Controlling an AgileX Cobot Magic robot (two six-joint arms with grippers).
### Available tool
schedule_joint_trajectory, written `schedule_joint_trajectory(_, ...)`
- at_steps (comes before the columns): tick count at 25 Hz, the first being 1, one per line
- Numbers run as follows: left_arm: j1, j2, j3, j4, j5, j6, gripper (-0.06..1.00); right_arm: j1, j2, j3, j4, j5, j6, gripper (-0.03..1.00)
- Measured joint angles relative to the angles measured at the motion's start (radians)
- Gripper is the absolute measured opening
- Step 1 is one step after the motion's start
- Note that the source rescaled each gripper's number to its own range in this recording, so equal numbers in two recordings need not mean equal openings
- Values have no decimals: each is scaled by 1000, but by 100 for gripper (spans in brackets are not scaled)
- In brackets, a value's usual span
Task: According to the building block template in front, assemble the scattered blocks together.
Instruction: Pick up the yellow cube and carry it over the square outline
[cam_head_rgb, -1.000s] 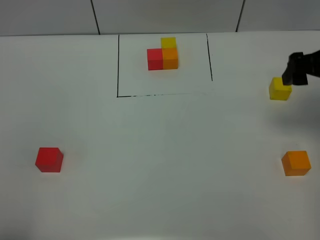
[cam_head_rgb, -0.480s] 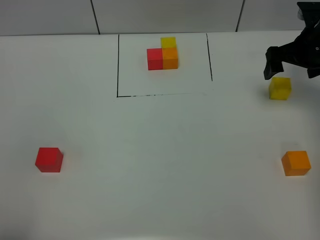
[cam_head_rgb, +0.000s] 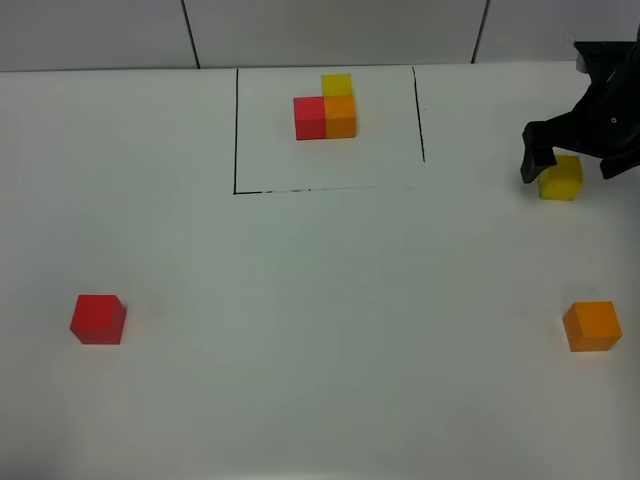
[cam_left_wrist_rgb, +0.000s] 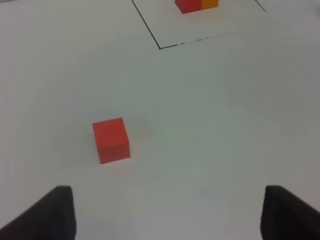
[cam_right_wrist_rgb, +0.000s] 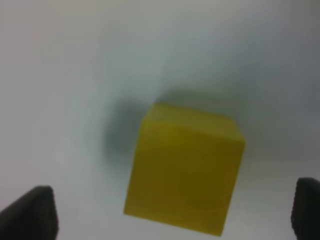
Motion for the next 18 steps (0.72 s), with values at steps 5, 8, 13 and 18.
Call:
schedule_joint_trajectory(5, 0, 0, 0, 0, 0, 0, 70, 0, 43, -2, 6, -34, -20, 99)
schedule_joint_trajectory(8, 0, 0, 0, 0, 0, 0, 70, 0, 54, -2, 6, -61, -22, 98)
schedule_joint_trajectory(13, 0, 0, 0, 0, 0, 0, 70, 0, 54, -5, 6, -105, -23, 92)
schedule_joint_trajectory(18, 0, 0, 0, 0, 0, 0, 70, 0, 54, -7, 6, -106, -23, 75)
